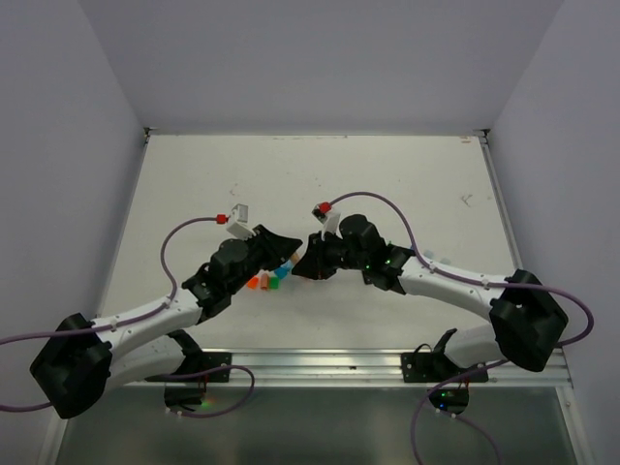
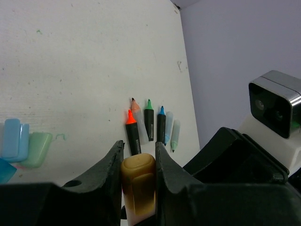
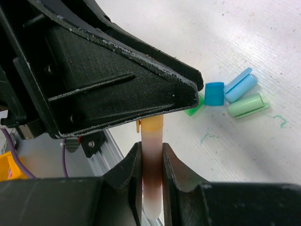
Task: Open the pen caps
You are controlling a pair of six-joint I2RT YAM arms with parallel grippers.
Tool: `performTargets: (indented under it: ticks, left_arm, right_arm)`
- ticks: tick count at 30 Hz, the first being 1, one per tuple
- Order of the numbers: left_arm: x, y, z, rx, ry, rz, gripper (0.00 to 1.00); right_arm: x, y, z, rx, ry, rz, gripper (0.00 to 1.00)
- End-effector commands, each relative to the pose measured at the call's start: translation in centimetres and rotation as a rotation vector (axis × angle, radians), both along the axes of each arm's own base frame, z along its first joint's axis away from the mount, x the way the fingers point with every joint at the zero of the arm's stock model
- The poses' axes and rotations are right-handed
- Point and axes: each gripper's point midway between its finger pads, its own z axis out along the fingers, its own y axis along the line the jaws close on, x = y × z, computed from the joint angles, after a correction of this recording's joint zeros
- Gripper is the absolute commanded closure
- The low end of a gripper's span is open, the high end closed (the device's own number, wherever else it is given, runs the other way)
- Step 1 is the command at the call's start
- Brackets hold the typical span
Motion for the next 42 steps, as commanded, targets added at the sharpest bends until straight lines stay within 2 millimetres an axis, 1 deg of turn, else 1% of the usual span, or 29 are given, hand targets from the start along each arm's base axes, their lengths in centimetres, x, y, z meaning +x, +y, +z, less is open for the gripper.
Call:
performTargets:
  ticks: [1, 4, 8, 10, 11, 13, 15, 16, 17, 18, 19, 21, 22, 24, 27, 29, 30, 31, 32, 33, 34, 35, 36, 37, 38, 39, 40, 41, 42]
  left_arm:
    - [0.2, -0.8, 1.3, -0.031, -0.040, -0.018, 0.81]
    - [0.2, -0.9, 1.0, -0.024, -0.035, -0.025, 1.00]
    - [0.4, -0.7, 1.2, -0.008, -0.054, -0.018, 1.00]
    - [1.1, 0.2, 2.0, 0.001, -0.081, 0.045, 1.00]
    - [1.5, 0.9, 1.6, 0.034, -0.076, 0.076, 1.00]
    - [2.8, 2.1, 2.6, 0.047, -0.097, 0.138, 1.00]
    - [4.5, 4.1, 3.3, 0.056, -0.114, 0.216, 1.00]
    - [5.2, 4.8, 4.0, 0.055, -0.123, 0.244, 1.00]
    - [6.5, 6.5, 4.0, 0.067, -0.121, 0.298, 1.00]
    - [7.1, 6.9, 3.7, 0.068, -0.109, 0.301, 1.00]
    - [8.4, 8.6, 4.5, 0.041, -0.120, 0.348, 1.00]
    - [9.6, 9.5, 4.6, 0.039, -0.116, 0.354, 1.00]
    - [10.6, 10.7, 5.5, 0.055, -0.126, 0.387, 1.00]
    - [11.3, 11.2, 6.0, 0.069, -0.130, 0.394, 1.00]
    - [12.3, 12.7, 7.8, 0.102, -0.158, 0.425, 1.00]
    - [12.0, 13.0, 7.7, 0.152, -0.153, 0.419, 1.00]
    - [11.7, 13.3, 7.3, 0.174, -0.139, 0.420, 1.00]
    - [11.1, 13.6, 6.2, 0.216, -0.111, 0.414, 1.00]
    - [10.3, 13.3, 6.2, 0.216, -0.119, 0.390, 1.00]
    - [9.5, 13.4, 4.6, 0.240, -0.093, 0.371, 1.00]
    - [8.6, 13.5, 3.0, 0.272, -0.048, 0.356, 1.00]
    - [7.9, 13.6, 2.2, 0.287, -0.033, 0.342, 1.00]
    - [6.9, 13.8, 0.0, 0.311, 0.010, 0.331, 1.00]
    - [6.0, 14.1, -1.4, 0.329, 0.043, 0.326, 1.00]
    - [5.3, 14.5, -1.8, 0.330, 0.044, 0.335, 1.00]
    - [4.2, 14.9, -3.8, 0.348, 0.080, 0.328, 1.00]
    - [3.5, 15.0, -4.7, 0.348, 0.098, 0.326, 1.00]
    - [3.0, 15.1, -4.8, 0.333, 0.095, 0.331, 1.00]
    - [2.3, 15.2, -6.1, 0.337, 0.120, 0.322, 1.00]
  right_arm:
    - [1.2, 0.8, 1.4, 0.016, -0.054, -0.015, 1.00]
    - [1.6, 0.8, 1.3, 0.006, -0.060, -0.023, 1.00]
    - [1.9, 0.6, 0.6, -0.031, -0.057, -0.032, 1.00]
    - [1.9, 0.2, -0.3, -0.061, -0.049, -0.045, 1.00]
    - [1.9, 0.0, -0.6, -0.070, -0.046, -0.046, 1.00]
    - [1.3, -0.5, -2.0, -0.104, -0.020, -0.044, 1.00]
    - [0.9, -1.0, -3.0, -0.117, -0.003, -0.050, 1.00]
    - [0.0, -1.4, -3.8, -0.120, 0.019, -0.042, 1.00]
    - [-0.4, -1.4, -4.1, -0.117, 0.018, -0.042, 1.00]
    - [-0.8, -1.7, -4.5, -0.129, 0.019, -0.045, 1.00]
    - [-1.6, -2.1, -5.3, -0.147, 0.024, -0.043, 1.00]
    - [-2.6, -2.7, -6.3, -0.155, 0.042, -0.036, 1.00]
    - [-3.0, -2.8, -6.3, -0.148, 0.046, -0.034, 1.00]
    - [-3.9, -3.4, -7.0, -0.153, 0.061, -0.026, 1.00]
    - [-4.0, -4.1, -7.0, -0.155, 0.052, -0.045, 1.00]
    - [-3.8, -5.0, -7.0, -0.183, 0.045, -0.082, 1.00]
    - [-2.6, -5.5, -6.6, -0.196, 0.011, -0.139, 1.00]
    - [-1.8, -6.1, -6.5, -0.227, -0.004, -0.182, 1.00]
    - [-1.6, -7.2, -7.0, -0.282, 0.006, -0.216, 1.00]
    - [-0.2, -7.4, -6.4, -0.290, -0.012, -0.254, 1.00]
    - [0.4, -7.7, -6.4, -0.299, -0.008, -0.272, 1.00]
    - [0.9, -8.3, -6.9, -0.331, 0.013, -0.292, 1.00]
    - [2.4, -8.9, -7.1, -0.354, 0.030, -0.328, 1.00]
    - [2.8, -9.0, -7.4, -0.367, 0.047, -0.323, 1.00]
    - [3.2, -9.4, -7.7, -0.385, 0.057, -0.334, 1.00]
    - [4.0, -9.6, -8.0, -0.402, 0.061, -0.349, 1.00]
    - [4.4, -9.8, -8.0, -0.410, 0.058, -0.361, 1.00]
    - [4.6, -10.0, -8.2, -0.426, 0.064, -0.362, 1.00]
    - [5.1, -9.9, -8.0, -0.434, 0.058, -0.371, 1.00]
